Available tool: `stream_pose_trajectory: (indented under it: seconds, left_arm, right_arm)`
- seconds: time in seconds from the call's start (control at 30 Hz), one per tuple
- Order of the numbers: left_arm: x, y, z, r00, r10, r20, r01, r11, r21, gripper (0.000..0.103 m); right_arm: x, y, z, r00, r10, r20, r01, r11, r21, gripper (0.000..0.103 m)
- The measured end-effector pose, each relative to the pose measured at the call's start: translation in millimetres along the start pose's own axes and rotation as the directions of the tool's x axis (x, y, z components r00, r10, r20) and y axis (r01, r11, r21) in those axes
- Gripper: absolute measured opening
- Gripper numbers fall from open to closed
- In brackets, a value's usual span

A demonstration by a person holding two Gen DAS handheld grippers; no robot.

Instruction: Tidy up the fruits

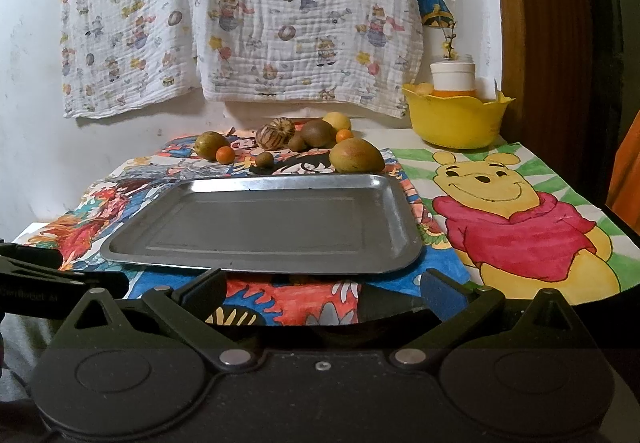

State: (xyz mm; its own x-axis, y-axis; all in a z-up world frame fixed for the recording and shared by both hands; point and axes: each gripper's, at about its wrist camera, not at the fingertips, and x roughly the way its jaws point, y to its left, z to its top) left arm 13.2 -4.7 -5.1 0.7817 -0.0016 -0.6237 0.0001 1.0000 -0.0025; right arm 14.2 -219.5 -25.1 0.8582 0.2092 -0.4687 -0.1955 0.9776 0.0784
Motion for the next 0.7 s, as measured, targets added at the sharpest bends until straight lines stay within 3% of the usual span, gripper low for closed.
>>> stream_pose_trajectory:
  seconds: [0.37,0.7]
  left_arm:
    - [18,14,27,1.000,-0.023,-0.008,0.022,1.000,-0.008,0.103]
    - [53,50,84,1.000,0.008,-0.005,-0.008,1.000,-0.027,0.103]
  right_arm:
    - [29,3,23,0.999,0.044,0.015,-0.043,0.998,-0.053,0.103]
    - [82,15,60,0.996,0.084,-0.024,-0.086,0.990,-0.109,0.103]
